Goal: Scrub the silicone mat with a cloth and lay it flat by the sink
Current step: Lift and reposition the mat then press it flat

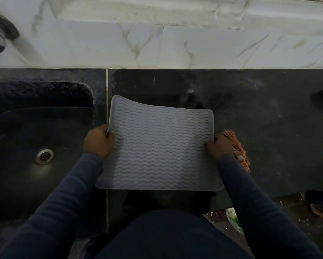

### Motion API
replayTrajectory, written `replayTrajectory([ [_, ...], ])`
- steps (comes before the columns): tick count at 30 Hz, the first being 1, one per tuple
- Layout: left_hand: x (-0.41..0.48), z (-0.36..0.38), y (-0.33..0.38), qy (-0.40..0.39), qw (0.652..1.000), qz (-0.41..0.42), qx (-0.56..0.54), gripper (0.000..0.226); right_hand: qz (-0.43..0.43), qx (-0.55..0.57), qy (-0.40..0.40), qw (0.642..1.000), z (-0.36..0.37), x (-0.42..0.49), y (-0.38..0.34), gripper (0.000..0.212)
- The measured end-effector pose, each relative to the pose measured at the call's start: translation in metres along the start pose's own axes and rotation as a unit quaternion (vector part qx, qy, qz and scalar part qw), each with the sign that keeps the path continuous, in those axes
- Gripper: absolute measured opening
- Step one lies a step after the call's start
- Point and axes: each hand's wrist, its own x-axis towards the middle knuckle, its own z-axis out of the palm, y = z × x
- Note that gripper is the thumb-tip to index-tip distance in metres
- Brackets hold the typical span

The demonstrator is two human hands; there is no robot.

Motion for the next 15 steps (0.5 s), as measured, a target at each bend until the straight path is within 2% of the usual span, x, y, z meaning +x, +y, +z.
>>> replayTrajectory([
  [4, 0.003, -0.014, 0.005, 0.001, 0.998, -0.008, -0.068, 0.023, -0.059, 0.076, 0.016, 0.995, -0.016, 0.009, -0.013, 0.013],
  [7, 0.006, -0.033, 0.023, -0.004, 0.978, -0.033, -0.208, 0.021, -0.102, 0.163, -0.014, 0.981, -0.041, 0.018, -0.026, 0.012],
  [10, 0.013, -0.051, 0.042, -0.005, 0.96, -0.036, -0.279, 0.019, -0.141, 0.222, -0.036, 0.964, -0.075, 0.027, -0.041, 0.011],
  [12, 0.019, -0.061, 0.052, -0.006, 0.941, -0.055, -0.335, 0.019, -0.155, 0.242, -0.043, 0.957, -0.096, 0.033, -0.051, 0.012],
  [15, 0.039, -0.077, 0.07, -0.019, 0.887, -0.098, -0.45, 0.017, -0.166, 0.282, -0.061, 0.943, -0.122, 0.056, -0.07, 0.012],
])
